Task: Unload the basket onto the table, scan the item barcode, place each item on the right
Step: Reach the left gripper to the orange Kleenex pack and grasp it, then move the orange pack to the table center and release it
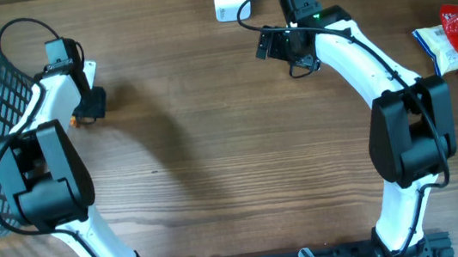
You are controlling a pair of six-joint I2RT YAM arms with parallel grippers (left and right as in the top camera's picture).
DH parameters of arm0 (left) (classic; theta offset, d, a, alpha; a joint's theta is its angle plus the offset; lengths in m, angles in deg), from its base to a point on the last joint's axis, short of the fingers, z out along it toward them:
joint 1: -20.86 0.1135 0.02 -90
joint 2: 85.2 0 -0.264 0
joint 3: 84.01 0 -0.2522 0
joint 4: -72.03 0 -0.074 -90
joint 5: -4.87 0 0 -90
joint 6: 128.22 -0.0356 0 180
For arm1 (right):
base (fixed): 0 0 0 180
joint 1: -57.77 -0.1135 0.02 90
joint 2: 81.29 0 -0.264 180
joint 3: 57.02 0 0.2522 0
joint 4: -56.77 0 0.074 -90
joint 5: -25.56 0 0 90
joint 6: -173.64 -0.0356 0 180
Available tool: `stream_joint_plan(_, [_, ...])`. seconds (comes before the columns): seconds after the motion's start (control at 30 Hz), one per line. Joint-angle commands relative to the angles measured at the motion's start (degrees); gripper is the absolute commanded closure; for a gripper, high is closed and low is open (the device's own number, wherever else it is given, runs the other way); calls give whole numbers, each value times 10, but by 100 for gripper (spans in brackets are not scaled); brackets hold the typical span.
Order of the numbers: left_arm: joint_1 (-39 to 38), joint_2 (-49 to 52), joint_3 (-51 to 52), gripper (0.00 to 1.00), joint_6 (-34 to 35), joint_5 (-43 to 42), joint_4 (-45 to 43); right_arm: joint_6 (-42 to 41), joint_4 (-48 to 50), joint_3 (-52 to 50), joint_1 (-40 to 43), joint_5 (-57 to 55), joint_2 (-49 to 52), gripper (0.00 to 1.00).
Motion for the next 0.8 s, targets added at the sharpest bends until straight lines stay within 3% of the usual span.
stream_joint_plan(0.0, [3,33,5,48,-4,-14,2,-7,1,4,-2,-10,-21,0])
stream_joint_plan(0.1, [-2,33,5,69,-2,-14,12,-7,1,4,-2,-10,-21,0])
stream_joint_plan(0.23, [-20,31,5,82,27,-26,22,-7,1,4,-2,-10,-21,0])
stream_joint_plan(0.47, [-101,3,5,84,30,-184,63,-7,1,4,-2,-10,-21,0])
stream_joint_plan(0.73, [-249,-54,0,78,46,-184,91,-7,1,4,-2,-10,-21,0])
stream_joint_plan(0.77, [-261,-63,-2,81,48,-180,94,-7,1,4,-2,-10,-21,0])
